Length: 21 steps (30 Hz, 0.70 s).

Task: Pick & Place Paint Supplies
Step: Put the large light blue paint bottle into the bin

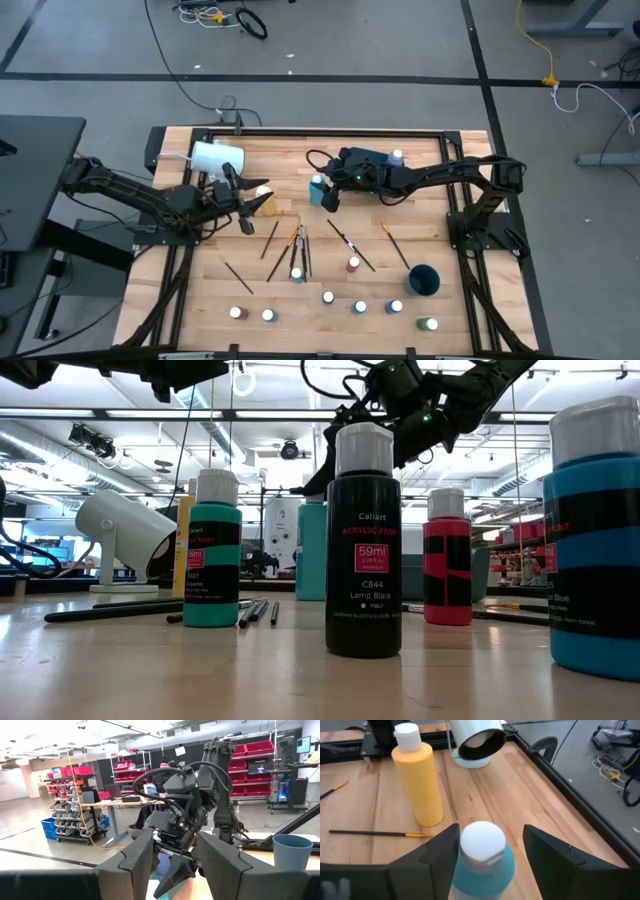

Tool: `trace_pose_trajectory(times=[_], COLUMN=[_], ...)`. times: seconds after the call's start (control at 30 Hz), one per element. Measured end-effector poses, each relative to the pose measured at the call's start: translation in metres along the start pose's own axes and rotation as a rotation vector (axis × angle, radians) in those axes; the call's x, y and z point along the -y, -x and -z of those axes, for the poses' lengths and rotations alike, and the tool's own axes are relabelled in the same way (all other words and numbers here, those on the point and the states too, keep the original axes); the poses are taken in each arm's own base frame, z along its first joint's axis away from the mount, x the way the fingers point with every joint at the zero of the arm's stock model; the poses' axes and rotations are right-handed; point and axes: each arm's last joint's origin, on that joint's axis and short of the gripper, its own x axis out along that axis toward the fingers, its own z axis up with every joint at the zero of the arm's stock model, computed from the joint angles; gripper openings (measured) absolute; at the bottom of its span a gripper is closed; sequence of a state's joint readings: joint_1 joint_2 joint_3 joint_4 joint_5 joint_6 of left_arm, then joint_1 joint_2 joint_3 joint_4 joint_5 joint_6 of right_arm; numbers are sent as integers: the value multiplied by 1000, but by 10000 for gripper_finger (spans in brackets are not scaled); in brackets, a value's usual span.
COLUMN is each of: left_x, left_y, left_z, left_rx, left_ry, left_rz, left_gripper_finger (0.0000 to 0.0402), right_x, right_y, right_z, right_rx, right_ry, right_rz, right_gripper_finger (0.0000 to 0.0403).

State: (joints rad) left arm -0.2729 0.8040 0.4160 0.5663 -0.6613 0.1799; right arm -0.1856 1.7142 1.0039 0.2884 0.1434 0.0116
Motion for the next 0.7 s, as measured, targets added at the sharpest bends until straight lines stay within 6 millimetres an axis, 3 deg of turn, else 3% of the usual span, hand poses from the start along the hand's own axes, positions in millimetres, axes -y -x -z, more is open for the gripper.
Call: trace_pose_trajectory(times=[0.33, 0.53, 0.7], left_x=[0, 0, 0], left_y=[0, 0, 0], left_z=[0, 0, 0], left_rx=[0, 0, 0], left_ry=[0, 0, 0], left_rz=[0, 0, 0], left_gripper_finger=[164, 164, 164], right_x=[1, -2, -1], right_y=[1, 6, 32], right_z=[3, -1, -25], right_rx=[-46, -27, 52], right_ry=[-1, 1, 0], right_rz=[-3, -10, -10], right_gripper_finger=[115, 115, 125])
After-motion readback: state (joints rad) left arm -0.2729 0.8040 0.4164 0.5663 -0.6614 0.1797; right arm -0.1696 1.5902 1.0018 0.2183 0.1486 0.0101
